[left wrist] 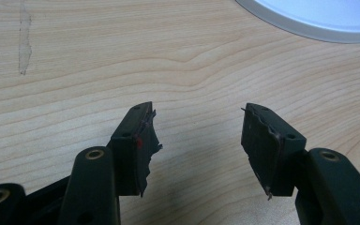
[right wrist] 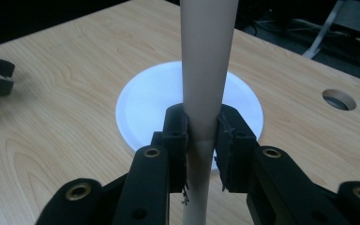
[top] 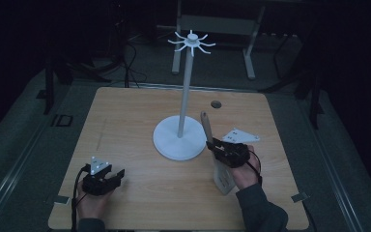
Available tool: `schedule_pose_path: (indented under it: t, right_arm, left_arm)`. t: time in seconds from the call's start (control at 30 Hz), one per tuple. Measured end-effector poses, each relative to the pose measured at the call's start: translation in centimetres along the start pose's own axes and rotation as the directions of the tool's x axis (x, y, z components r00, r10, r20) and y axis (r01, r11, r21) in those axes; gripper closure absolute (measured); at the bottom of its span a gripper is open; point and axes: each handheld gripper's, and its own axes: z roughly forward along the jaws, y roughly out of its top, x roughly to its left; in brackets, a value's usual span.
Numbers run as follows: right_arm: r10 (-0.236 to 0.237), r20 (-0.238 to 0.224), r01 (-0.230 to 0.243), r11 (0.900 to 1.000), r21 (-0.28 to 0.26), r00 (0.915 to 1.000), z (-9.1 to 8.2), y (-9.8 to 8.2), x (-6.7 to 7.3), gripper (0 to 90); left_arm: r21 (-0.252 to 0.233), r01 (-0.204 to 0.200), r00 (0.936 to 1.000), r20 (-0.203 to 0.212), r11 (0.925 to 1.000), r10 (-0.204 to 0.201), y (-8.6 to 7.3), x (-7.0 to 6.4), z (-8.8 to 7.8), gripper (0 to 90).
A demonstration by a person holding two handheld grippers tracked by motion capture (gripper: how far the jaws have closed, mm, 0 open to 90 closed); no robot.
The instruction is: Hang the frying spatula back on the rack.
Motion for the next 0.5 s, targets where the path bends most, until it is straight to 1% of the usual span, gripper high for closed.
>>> schedule_pose_path:
  t: [0.07,0.2,0.5]
  right_arm:
    - [0.005,-0.002,-0.005,1.000,-0.012,1.0000,-0.1,0.1,0.0,75.0]
    - [0.000,-0.007,-0.001,0.999,-0.039,1.0000,-0.3,0.6,0.1,75.0]
    - [-0.002,-0.016,0.001,0.997,-0.072,0.9999,-0.4,1.5,0.4,75.0]
  left_arm:
    - [0.000,0.000,1.0000,0.000,1.0000,0.000,0.0,0.0,0.0,44.6]
    - [-0.002,0.001,1.0000,-0.002,1.0000,-0.001,0.0,0.0,0.0,44.4]
    - [-0.001,0.006,1.0000,-0.002,1.0000,-0.006,0.0,0.0,0.0,44.2]
